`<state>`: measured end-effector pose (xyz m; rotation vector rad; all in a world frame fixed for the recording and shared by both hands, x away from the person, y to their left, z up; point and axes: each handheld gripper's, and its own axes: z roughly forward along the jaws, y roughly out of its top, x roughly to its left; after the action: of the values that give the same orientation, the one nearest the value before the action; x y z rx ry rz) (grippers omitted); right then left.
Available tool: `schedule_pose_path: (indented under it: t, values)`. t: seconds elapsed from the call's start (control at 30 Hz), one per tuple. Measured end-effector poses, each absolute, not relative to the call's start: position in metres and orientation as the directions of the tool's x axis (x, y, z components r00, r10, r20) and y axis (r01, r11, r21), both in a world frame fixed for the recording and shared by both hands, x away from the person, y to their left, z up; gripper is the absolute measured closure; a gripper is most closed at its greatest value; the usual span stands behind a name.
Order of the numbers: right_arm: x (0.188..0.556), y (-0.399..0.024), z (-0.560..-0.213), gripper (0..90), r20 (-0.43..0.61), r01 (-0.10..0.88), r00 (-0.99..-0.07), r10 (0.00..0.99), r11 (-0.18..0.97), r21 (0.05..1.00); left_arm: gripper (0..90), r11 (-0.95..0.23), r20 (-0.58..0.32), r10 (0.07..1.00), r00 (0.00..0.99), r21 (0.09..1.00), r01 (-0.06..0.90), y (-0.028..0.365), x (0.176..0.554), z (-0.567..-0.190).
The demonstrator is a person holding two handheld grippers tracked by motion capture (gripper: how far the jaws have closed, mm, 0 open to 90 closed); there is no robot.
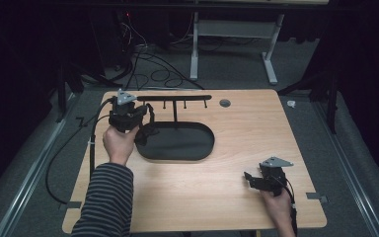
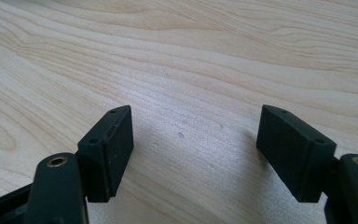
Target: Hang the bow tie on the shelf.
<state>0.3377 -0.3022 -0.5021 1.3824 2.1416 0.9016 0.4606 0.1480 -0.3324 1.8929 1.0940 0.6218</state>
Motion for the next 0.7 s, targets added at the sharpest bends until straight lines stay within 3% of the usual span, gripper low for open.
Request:
schedule_pose_path:
  t: [0.7]
  values:
    - [0.337, -0.302, -0.502, 28.5, -0.007, 0.634, -0.404, 0.915, 0.285, 0.719, 81.4, -0.262, 0.044, 0.910, 0.412, 0.831, 0.491, 0.152, 0.484, -0.338]
